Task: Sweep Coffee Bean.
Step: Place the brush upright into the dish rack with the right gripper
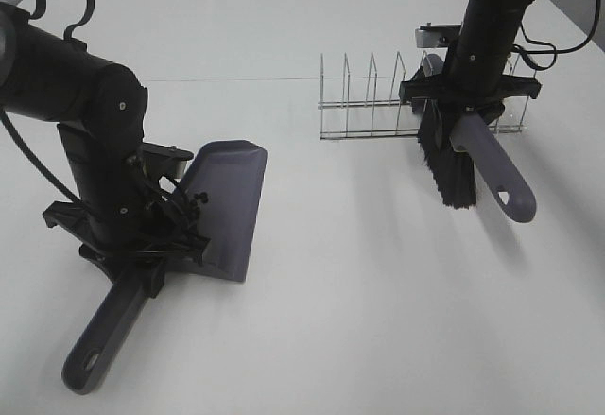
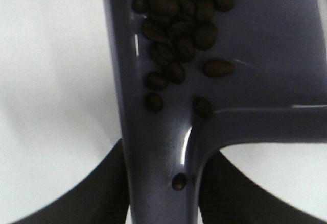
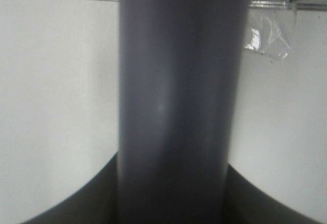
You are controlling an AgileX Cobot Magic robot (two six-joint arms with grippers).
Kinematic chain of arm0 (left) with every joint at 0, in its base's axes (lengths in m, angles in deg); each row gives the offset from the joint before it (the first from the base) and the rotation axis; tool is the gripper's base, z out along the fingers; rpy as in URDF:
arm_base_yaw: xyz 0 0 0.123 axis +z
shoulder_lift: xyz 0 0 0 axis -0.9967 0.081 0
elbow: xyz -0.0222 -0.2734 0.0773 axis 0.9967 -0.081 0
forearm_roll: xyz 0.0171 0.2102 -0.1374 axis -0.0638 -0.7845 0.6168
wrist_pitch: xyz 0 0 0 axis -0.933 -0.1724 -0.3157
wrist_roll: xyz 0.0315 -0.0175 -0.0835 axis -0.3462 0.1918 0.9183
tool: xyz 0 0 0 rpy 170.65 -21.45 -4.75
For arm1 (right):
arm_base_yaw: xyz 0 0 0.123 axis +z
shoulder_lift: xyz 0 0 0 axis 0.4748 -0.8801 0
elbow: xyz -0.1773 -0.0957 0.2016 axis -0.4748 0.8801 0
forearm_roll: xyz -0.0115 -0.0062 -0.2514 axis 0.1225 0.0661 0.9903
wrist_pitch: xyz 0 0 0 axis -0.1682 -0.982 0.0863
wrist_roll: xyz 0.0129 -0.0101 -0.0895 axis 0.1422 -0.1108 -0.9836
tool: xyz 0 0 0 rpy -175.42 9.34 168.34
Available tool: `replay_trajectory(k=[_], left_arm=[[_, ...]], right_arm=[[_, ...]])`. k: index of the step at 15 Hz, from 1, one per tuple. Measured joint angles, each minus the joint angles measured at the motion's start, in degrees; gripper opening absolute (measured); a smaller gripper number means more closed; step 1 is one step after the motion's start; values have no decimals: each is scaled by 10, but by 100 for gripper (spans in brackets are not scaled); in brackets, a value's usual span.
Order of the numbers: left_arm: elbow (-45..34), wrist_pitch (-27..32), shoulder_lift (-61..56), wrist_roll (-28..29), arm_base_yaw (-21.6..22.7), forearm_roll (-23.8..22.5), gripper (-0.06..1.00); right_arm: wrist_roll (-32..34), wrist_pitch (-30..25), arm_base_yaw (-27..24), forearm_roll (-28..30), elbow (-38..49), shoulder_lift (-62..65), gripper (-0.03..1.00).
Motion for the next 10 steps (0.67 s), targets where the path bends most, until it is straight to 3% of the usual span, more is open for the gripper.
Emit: replay_trajectory(k=[5,10], left_arm=[[0,2,0,0,0,0,34],[0,9,0,0,0,5,34]], right_arm=[[4,5,-1,6,-79,-28,30],[5,6,-1,4,-87,-32,30]])
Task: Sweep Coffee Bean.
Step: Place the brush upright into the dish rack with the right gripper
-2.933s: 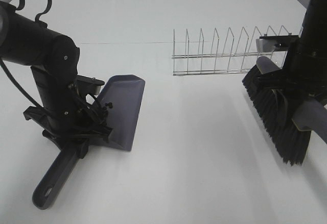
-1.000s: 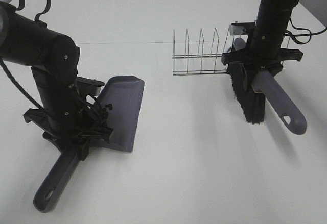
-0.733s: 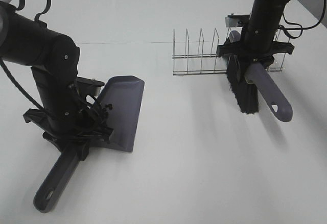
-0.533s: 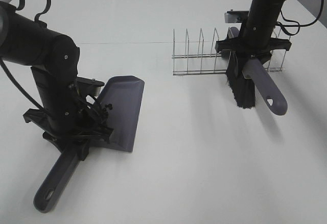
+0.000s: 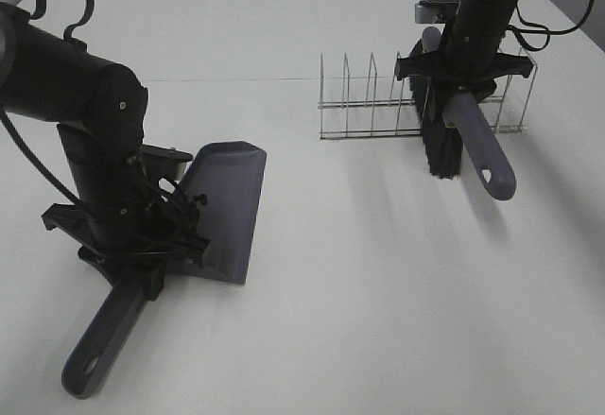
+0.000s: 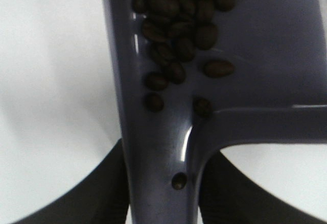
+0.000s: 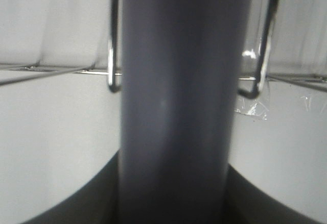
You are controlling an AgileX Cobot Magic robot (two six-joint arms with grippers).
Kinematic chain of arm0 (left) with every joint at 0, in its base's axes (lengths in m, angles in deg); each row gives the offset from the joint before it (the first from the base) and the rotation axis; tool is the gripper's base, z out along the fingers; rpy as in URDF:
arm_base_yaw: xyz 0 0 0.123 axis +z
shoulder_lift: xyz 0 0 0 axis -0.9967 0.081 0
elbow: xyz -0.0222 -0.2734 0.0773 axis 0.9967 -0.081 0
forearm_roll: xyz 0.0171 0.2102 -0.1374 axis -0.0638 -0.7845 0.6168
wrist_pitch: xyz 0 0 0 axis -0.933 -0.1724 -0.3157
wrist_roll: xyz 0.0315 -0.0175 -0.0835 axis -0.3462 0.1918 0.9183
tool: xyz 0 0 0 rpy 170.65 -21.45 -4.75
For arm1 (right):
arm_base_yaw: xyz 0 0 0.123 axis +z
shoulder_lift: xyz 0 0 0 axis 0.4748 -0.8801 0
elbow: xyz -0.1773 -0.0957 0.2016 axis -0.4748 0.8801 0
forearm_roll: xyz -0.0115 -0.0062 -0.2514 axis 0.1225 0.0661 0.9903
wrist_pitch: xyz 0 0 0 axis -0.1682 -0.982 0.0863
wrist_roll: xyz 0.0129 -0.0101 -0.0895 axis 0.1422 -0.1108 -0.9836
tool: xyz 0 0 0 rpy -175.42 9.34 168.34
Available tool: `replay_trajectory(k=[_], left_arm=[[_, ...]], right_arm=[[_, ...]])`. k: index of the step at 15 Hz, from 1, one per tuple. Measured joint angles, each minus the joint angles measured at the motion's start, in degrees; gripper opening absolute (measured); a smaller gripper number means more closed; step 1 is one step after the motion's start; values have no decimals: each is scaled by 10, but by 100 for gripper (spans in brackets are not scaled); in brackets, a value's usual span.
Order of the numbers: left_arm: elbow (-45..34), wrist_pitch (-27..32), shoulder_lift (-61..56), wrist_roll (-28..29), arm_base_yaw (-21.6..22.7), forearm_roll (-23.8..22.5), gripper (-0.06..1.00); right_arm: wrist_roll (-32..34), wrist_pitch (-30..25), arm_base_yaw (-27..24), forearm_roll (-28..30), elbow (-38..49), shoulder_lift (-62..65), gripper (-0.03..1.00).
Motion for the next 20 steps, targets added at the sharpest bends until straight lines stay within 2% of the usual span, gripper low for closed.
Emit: replay_trajectory(k=[7,8,11,13,20], left_arm=[[0,9,1,0,0,2,34],[0,9,1,0,0,2,34],[0,9,1,0,0,3,34],[0,9,1,0,0,3,34],[0,9,1,0,0,4,34]], right_arm=[[3,4,-3,-19,9,0,30],[1,5,-3,-22,9,0,33],[-2,6,-1,-44,11,0,58],[-5,9,1,-45,11,0,71],[-5,10,1,-42,15,49,72]])
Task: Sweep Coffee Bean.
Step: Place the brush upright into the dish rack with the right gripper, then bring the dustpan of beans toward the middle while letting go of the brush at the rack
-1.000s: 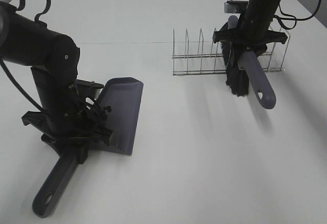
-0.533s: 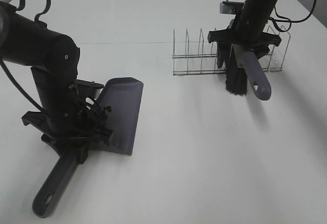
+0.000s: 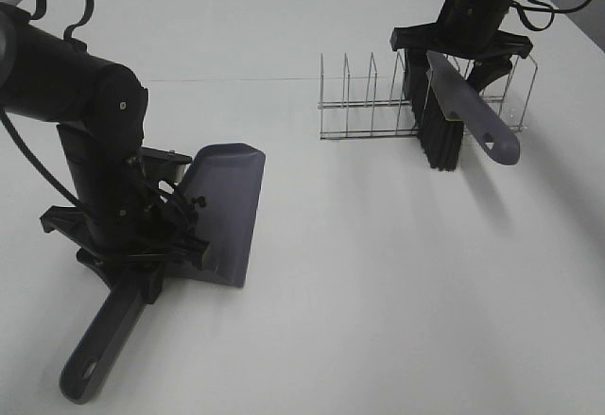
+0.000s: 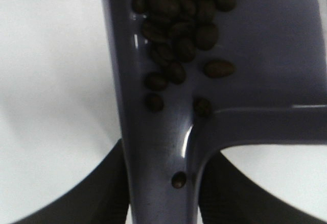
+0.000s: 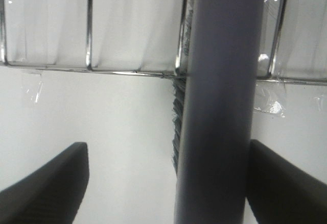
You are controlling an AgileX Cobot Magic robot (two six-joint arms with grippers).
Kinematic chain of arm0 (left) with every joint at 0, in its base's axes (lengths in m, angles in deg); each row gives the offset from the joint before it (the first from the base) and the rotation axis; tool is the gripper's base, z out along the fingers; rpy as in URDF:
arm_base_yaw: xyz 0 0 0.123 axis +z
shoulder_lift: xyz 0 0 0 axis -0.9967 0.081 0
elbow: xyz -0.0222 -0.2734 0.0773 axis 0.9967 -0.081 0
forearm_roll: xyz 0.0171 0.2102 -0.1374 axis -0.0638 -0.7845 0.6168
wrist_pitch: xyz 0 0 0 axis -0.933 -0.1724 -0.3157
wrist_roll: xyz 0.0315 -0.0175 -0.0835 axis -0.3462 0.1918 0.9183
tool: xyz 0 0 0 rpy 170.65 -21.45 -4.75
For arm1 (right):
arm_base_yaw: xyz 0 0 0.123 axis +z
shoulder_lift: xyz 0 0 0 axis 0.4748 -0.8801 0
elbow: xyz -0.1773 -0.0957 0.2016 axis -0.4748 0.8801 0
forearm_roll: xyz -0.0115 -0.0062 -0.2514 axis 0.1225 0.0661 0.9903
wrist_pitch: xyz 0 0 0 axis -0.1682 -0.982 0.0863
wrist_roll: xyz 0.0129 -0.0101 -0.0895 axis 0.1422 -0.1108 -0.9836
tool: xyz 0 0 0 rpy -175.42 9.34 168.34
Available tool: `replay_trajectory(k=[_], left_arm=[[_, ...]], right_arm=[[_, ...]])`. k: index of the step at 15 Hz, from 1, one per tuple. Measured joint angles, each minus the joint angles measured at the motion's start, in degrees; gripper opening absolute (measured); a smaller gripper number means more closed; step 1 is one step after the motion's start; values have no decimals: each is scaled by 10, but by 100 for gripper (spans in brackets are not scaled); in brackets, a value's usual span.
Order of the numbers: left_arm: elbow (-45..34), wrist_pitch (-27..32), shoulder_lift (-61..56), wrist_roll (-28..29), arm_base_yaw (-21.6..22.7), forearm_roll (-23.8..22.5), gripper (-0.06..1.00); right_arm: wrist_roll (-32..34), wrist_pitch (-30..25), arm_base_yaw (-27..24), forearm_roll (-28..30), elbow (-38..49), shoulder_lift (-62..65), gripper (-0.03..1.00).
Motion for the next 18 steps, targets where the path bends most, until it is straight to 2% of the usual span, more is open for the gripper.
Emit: replay_trajectory(k=[2,6,10,13,18], left_arm=[[0,0,0,0,0,1,34],[0,-4,0,0,0,3,34],[10,-26,2,2,0,7,34],[55,-43,19,2,0,7,34],[82,-46,41,2,0,6,34]], right_arm=[[0,2,0,-6,14,17,72],[0,2,0,-10,108,92,72],[-5,1,0,-53,260,216,72],[-31,1,0,-69,415,337,72],[-35,0,0,-59,542,444,72]])
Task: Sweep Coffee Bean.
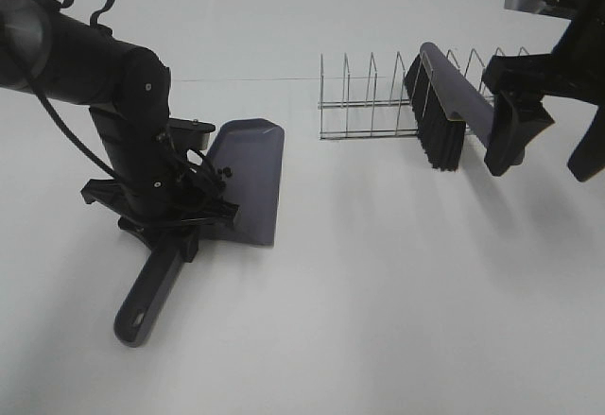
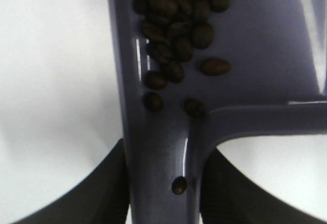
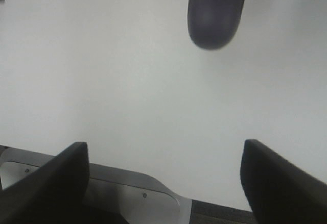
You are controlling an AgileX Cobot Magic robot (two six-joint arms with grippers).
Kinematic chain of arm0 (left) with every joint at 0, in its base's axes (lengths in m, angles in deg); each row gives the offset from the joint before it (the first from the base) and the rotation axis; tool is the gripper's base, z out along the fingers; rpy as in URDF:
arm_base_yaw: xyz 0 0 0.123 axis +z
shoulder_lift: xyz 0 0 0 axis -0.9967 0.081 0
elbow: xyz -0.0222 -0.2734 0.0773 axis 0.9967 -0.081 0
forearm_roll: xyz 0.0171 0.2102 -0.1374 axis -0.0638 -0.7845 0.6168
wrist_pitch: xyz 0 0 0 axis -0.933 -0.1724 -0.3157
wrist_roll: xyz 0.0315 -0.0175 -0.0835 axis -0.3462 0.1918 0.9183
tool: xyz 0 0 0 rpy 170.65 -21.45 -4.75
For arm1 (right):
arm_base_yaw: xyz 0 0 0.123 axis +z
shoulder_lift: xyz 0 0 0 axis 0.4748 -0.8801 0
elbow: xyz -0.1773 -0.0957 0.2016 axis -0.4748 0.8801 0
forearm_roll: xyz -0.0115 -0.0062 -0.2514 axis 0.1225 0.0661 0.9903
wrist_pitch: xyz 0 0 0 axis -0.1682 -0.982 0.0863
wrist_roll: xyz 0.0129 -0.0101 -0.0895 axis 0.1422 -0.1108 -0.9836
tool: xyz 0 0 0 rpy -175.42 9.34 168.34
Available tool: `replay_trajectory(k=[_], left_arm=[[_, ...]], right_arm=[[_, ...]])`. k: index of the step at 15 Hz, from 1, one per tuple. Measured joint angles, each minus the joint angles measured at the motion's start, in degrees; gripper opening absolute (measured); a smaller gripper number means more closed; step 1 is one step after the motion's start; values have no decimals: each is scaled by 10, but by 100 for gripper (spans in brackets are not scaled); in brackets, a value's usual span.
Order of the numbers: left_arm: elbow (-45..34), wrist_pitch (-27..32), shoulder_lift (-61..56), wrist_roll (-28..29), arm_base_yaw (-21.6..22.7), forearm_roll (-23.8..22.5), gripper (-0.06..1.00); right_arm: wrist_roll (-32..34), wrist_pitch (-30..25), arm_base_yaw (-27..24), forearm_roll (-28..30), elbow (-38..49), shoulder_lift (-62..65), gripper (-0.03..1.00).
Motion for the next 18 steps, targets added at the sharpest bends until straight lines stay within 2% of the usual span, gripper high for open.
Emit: replay_trajectory(k=[5,9,10,14,18], left_arm=[[2,-9,1,-1,0,-2,35],[2,-13,1,-1,0,7,53],[2,-13,1,-1,0,12,60],[2,2,-9,-2,0,18,62],[2,58,-41,-13,1,26,62]], right_arm=[[0,0,0,2,95,104,72],[0,0,0,3,117,155,72],[0,0,0,3,118,167,72],[0,0,0,3,118,168,72],[0,0,0,3,118,168,72]])
